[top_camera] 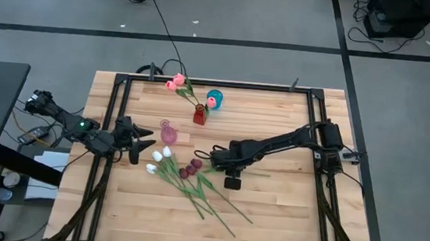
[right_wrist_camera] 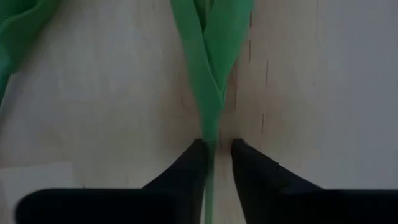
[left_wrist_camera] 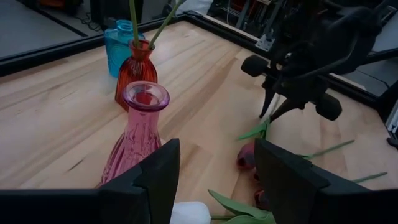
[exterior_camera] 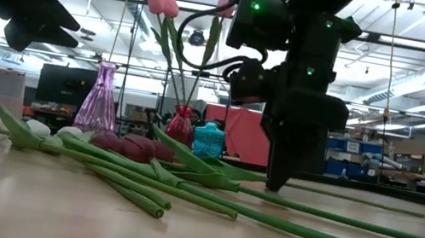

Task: Sort flowers into vase by color
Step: Put the dark red tulip into the blue vase

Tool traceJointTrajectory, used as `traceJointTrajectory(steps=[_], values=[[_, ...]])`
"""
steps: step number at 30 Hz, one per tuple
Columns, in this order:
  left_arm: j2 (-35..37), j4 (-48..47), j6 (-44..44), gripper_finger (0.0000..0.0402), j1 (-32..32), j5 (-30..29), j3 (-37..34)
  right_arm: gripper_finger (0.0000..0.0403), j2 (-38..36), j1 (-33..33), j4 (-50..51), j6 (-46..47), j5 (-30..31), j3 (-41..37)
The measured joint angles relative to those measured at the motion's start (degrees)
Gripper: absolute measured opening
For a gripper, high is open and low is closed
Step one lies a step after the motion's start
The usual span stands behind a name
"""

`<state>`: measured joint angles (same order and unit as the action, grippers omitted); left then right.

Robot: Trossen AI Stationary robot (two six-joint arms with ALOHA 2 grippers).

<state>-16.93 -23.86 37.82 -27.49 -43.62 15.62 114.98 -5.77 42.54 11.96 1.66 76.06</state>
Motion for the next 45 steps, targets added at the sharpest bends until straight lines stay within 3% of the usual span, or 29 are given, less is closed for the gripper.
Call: traceJointTrajectory(steps=[6,8,31,45], values=[[0.0,-0.09,-0.04,0.0211,0.0,0.0,0.0,0.0017,0.02,0.23,0.48,0.04,-0.05,-0.03],[0.0,-0.08,-0.04,0.0211,0.0,0.06,0.0,0.001,0.02,0.23,0.73,-0.06,-0.14,-0.03],[0.0,-0.11,-0.02,0.0211,0.0,0.79,0.0,0.0007,0.04,3.62,2.8,-4.24,-5.53,-0.14],[0.0,-0.28,-0.04,0.0211,0.0,0.81,0.0,0.0007,-0.63,4.39,4.65,-6.57,-5.69,-0.2]])
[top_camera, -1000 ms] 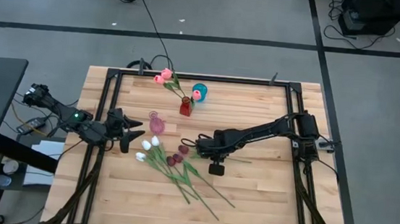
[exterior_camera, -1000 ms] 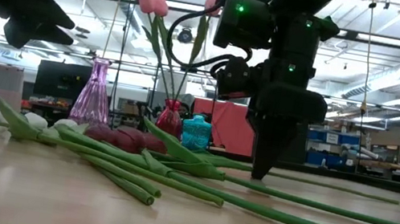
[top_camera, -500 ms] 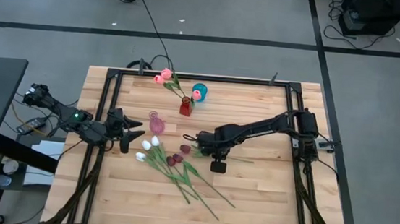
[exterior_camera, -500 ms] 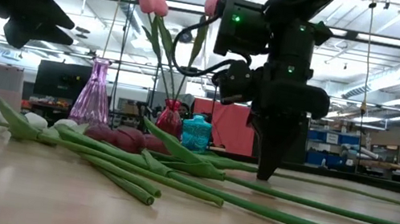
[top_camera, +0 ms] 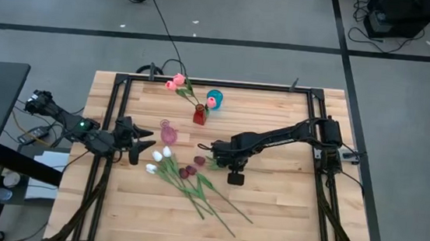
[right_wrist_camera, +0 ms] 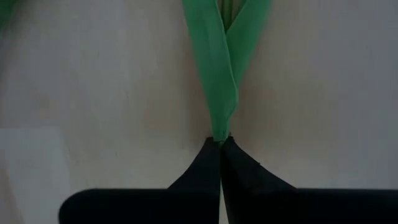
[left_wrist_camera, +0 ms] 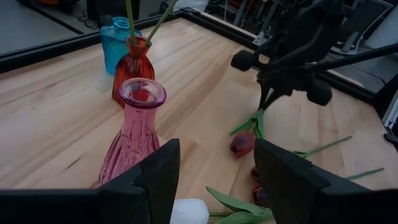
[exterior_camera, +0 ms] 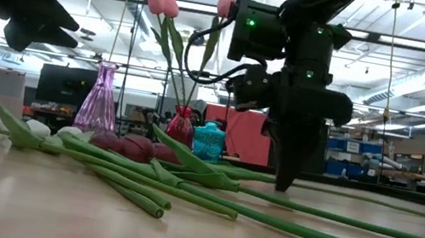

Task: Sort flowers into vase by color
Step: Put the dark red tulip into the blue vase

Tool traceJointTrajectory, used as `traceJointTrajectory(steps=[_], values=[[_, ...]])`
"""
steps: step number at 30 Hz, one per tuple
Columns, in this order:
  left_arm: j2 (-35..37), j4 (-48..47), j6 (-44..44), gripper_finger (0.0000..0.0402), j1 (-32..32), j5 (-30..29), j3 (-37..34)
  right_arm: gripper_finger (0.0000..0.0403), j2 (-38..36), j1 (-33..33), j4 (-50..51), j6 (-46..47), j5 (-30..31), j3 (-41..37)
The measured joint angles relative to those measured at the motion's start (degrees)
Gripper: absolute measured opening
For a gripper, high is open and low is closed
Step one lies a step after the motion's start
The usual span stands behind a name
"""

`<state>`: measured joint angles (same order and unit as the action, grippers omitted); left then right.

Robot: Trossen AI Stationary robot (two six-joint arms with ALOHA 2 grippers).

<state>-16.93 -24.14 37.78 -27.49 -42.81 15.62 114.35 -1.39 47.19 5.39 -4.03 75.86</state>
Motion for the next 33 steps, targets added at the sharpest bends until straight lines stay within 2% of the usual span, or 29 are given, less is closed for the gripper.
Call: traceJointTrajectory(steps=[7,15,20,28,33], values=[[-0.02,-1.05,0.02,0.0211,0.0,3.72,0.0,0.0006,-6.45,1.28,5.53,-1.17,4.51,-0.16],[-0.02,-1.09,-0.05,0.0211,0.0,5.47,0.0,0.0006,-7.49,5.2,-0.17,-8.44,-2.64,-0.12],[-0.02,-1.02,-1.58,0.0211,0.0,4.87,0.0,0.0006,-8.05,6.55,-1.86,-10.12,-2.67,-0.12],[-0.07,-0.49,-3.26,0.0211,0.0,0.33,0.0,0.0006,-13.69,6.42,-4.86,-11.32,-3.65,-0.09],[-0.07,0.6,-4.44,0.0211,0.0,-0.11,0.0,0.0006,-16.18,6.55,-8.42,-12.02,-6.9,-0.07]])
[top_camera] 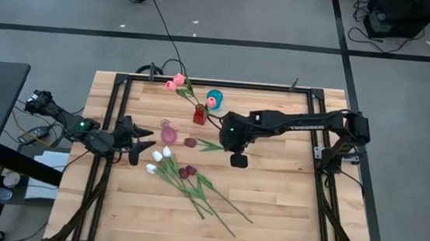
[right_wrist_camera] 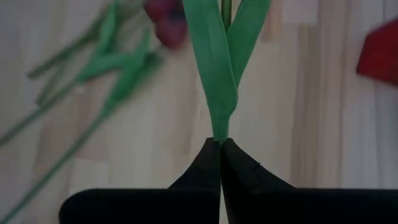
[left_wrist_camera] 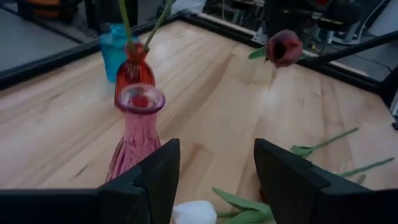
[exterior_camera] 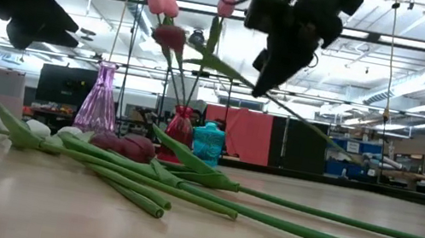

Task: Sort flowers into vase by color
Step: Put the dark red tulip into the blue vase

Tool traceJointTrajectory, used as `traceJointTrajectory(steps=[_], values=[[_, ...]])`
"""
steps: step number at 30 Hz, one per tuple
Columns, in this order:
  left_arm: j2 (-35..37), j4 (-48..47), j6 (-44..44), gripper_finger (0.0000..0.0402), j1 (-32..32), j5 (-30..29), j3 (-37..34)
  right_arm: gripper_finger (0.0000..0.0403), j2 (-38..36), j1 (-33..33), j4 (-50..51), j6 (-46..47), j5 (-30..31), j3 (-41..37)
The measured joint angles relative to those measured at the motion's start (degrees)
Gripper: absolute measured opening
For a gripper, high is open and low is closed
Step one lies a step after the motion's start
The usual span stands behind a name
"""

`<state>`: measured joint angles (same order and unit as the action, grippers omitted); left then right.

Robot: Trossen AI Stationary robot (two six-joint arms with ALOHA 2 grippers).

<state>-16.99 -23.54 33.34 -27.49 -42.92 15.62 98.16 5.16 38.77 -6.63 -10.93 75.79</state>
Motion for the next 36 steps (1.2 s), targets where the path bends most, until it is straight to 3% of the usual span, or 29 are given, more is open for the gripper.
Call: traceJointTrajectory(steps=[8,12,22,27,33,36], values=[[0.0,1.68,-3.95,0.0211,0.0,-0.76,0.0,0.0007,0.15,1.36,-9.42,-1.49,-6.53,-0.01],[0.0,2.03,-4.3,0.0211,0.0,-0.76,0.0,0.0007,0.16,1.5,-19.52,-0.93,-6.74,-1.31],[0.0,5.59,-4.67,0.0211,0.0,-0.72,0.0,0.0008,-0.37,-1.04,-27.74,-0.63,-3.75,0.67],[-1.2,8.62,-7.05,0.0211,0.0,-0.7,0.0,0.0008,0.07,-1.55,-37.77,2.34,-6.98,2.34],[-4.98,13.39,-9.59,0.0211,0.0,-1.0,0.0,0.0008,-2.39,-4.41,-37.12,3.44,-5.85,2.44],[-6.71,16.44,-12.16,0.0211,0.0,-1.17,0.0,0.0009,-5.58,-5.82,-31.5,3.07,-5.13,4.66]])
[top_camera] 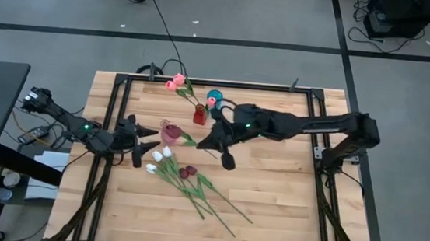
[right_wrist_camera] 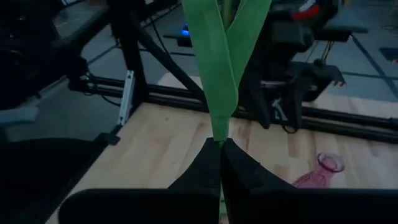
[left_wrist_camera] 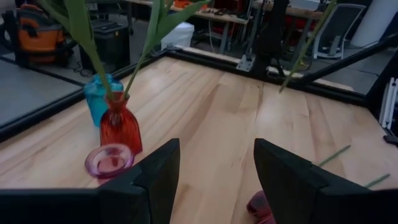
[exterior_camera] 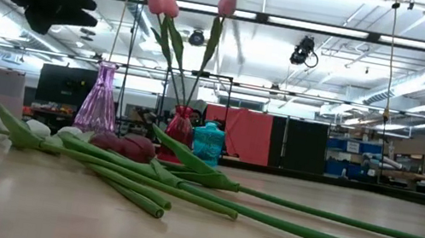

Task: Sort flowers into vase by color
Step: Put the dark red tulip into the blue vase

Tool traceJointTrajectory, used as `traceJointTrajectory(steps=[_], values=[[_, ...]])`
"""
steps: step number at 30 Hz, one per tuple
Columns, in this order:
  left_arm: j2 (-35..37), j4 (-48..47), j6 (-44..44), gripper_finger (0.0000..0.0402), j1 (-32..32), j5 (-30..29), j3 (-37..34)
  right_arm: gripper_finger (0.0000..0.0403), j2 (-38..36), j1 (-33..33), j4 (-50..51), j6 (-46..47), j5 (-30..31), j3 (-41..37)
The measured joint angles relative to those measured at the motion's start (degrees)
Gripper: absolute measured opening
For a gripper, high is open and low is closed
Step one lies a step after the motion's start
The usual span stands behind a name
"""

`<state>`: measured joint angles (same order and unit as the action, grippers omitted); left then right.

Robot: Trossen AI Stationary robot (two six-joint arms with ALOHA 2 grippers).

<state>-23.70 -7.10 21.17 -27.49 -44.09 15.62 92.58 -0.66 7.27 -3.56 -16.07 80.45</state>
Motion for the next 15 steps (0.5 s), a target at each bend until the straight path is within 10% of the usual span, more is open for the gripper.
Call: traceJointTrajectory(steps=[15], values=[[2.75,0.83,-4.31,0.0211,0.0,-1.33,0.0,0.0009,-16.48,14.09,5.77,-7.57,-0.94,-5.58]])
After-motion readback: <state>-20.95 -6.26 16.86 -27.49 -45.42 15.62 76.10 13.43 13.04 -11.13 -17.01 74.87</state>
